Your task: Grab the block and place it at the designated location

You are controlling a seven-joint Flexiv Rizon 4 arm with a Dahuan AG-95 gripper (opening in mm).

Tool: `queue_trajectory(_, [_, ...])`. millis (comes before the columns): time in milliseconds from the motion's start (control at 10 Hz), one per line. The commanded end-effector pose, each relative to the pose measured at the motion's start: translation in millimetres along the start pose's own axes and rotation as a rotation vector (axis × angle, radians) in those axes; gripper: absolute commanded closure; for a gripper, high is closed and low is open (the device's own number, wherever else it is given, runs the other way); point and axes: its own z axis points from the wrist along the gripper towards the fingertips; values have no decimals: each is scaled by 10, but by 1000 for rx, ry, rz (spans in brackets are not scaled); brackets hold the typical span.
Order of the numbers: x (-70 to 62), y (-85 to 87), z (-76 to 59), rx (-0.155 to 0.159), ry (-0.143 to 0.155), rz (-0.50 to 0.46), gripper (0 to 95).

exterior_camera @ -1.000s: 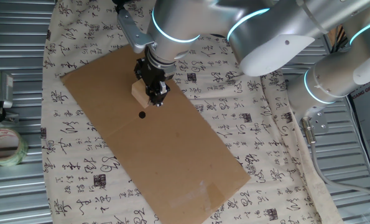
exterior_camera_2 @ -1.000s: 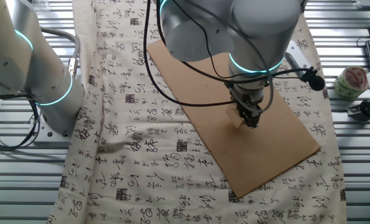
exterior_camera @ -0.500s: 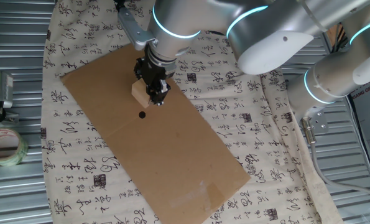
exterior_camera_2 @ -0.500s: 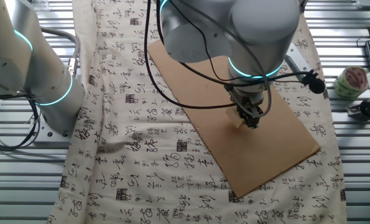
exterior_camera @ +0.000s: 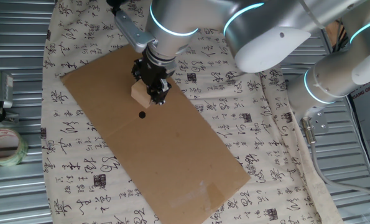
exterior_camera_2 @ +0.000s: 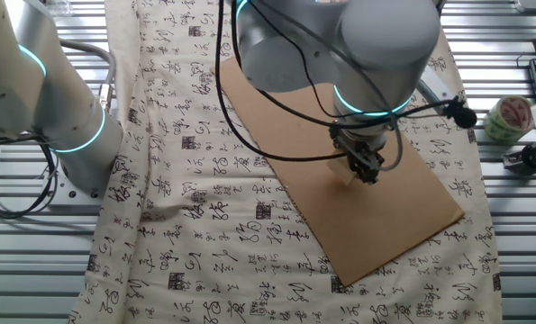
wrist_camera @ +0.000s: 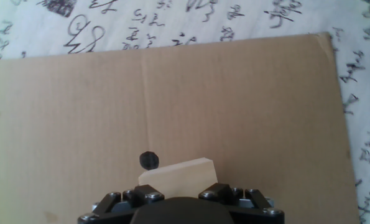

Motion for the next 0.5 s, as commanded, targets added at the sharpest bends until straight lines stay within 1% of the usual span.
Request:
queue_trajectory(100, [1, -2, 2, 6, 5, -18, 950])
queue_trajectory(200, [1, -2, 2, 11, 7, -21, 950])
queue_trajectory(300, [1, -2, 2, 24, 5, -12, 950])
queue_trajectory(400, [1, -2, 2, 27, -6, -7, 950])
queue_trajectory(500, [1, -2, 2, 21, -19, 1, 950])
